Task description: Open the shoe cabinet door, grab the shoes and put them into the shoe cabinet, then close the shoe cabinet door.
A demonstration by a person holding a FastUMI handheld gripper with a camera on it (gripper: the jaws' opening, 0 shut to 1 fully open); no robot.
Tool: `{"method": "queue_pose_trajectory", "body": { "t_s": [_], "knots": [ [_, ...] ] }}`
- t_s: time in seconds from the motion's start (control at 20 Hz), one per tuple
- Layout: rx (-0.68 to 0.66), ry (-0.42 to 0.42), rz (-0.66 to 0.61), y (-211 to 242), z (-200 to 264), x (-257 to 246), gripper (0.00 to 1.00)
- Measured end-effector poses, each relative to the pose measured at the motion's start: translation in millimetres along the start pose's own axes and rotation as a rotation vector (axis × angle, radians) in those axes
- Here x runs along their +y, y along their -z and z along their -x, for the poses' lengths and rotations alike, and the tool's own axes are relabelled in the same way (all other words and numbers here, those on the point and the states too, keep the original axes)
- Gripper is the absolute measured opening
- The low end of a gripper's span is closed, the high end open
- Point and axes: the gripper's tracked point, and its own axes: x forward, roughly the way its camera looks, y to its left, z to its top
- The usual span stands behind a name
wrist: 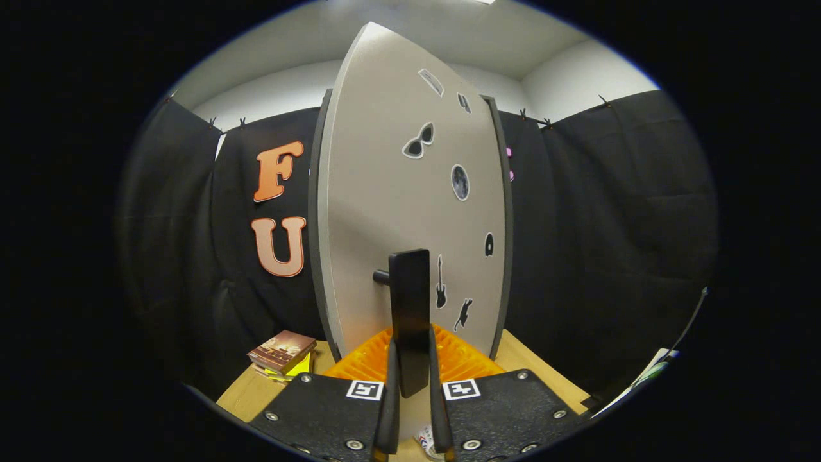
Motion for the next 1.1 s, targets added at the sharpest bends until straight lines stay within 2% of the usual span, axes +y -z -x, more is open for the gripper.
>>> {"method": "queue_pose_trajectory", "body": {
  "t_s": [0.5,0.85,1.1],
  "knots": [
    [-0.003,-0.085,0.006,-2,18,-44,0.17],
    [-0.013,-0.089,-0.002,0,26,-78,0.15],
    [-0.016,-0.059,-0.005,4,25,-101,0.13]
  ]
}}
